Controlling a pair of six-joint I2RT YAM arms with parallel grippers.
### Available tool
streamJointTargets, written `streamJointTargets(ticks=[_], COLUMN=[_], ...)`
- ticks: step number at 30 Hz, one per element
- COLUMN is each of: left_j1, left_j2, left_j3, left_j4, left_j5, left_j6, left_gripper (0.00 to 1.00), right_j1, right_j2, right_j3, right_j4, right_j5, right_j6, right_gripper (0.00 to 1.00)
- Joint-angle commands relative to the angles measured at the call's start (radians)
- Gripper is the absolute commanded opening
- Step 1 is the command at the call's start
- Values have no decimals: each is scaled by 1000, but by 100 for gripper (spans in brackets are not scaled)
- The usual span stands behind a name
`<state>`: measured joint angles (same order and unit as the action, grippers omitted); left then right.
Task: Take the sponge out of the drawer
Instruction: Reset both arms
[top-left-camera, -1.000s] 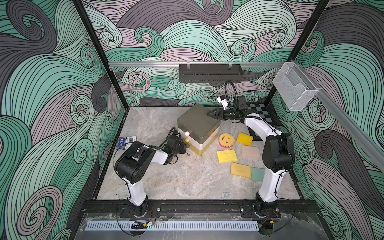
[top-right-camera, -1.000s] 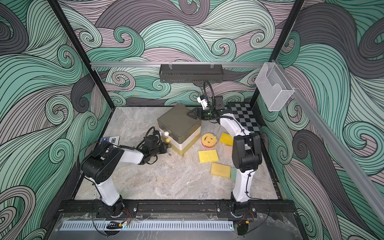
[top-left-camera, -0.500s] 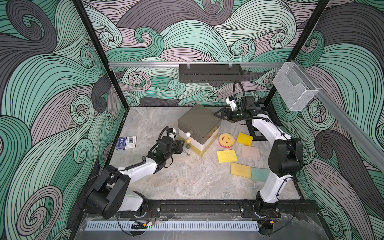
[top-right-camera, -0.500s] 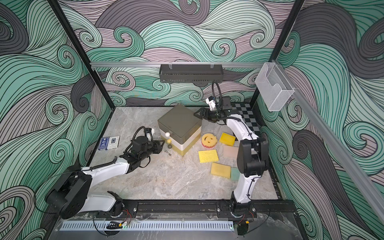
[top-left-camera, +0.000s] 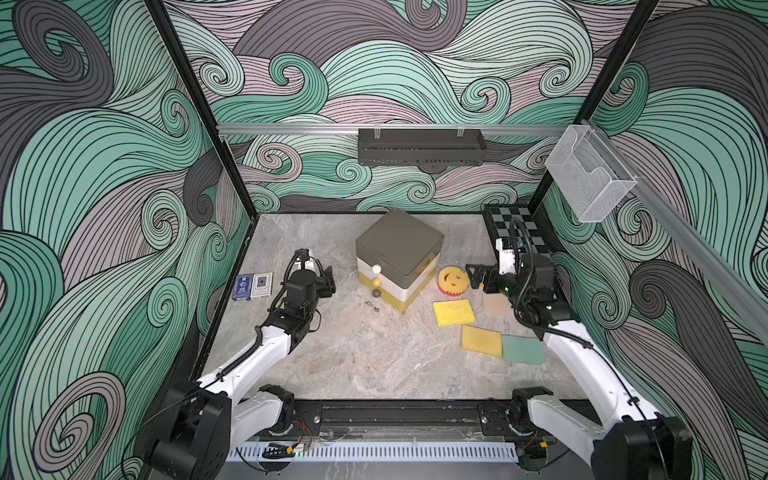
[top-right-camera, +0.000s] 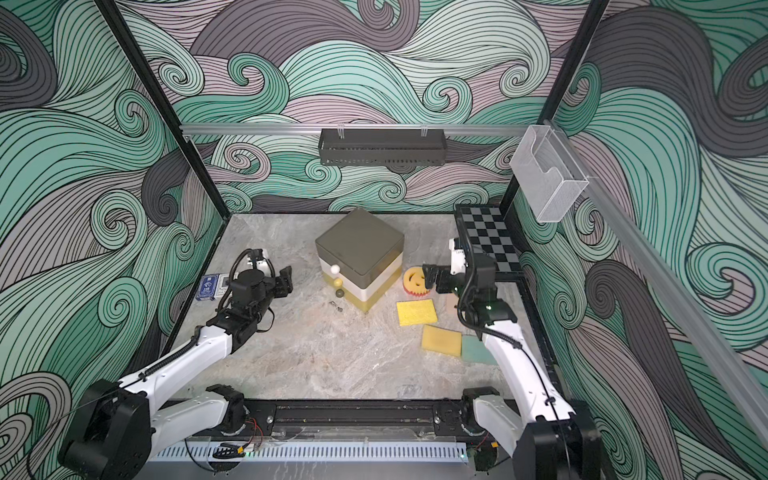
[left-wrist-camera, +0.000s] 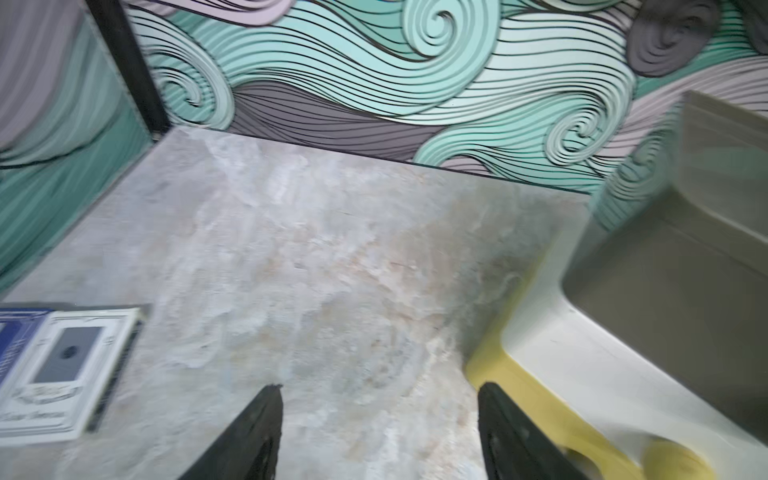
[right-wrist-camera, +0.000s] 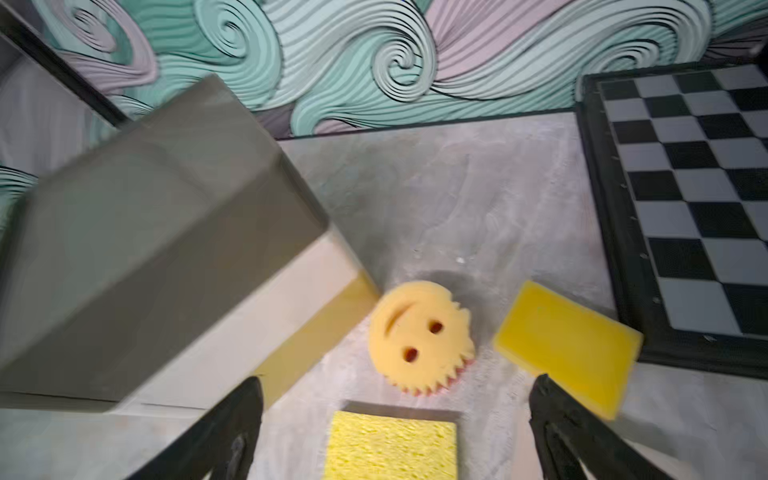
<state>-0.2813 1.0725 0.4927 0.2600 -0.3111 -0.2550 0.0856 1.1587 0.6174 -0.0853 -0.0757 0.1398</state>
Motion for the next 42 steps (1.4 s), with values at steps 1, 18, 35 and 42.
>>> streamJointTargets(ticks=[1,18,35,42], left_j1=[44,200,306,306], left_j2=[-35,267,458,453], left_j3=[-30,-30,-35,-30], left_j4=[-1,245,446,423], left_j5=[-86,-28,76,76], left_j6=[101,198,186,178], left_gripper=[74,61,99,99], right_j1=[-4,-20,-18,-19], right_j2=[-8,284,404,405], right_j3=[-122,-283,-248,-248], right_j4=[272,1001,1051,1052], right_j5=[200,215,220,221], right_j6=[-76,-181,-187,-187], right_gripper=[98,98,98,98])
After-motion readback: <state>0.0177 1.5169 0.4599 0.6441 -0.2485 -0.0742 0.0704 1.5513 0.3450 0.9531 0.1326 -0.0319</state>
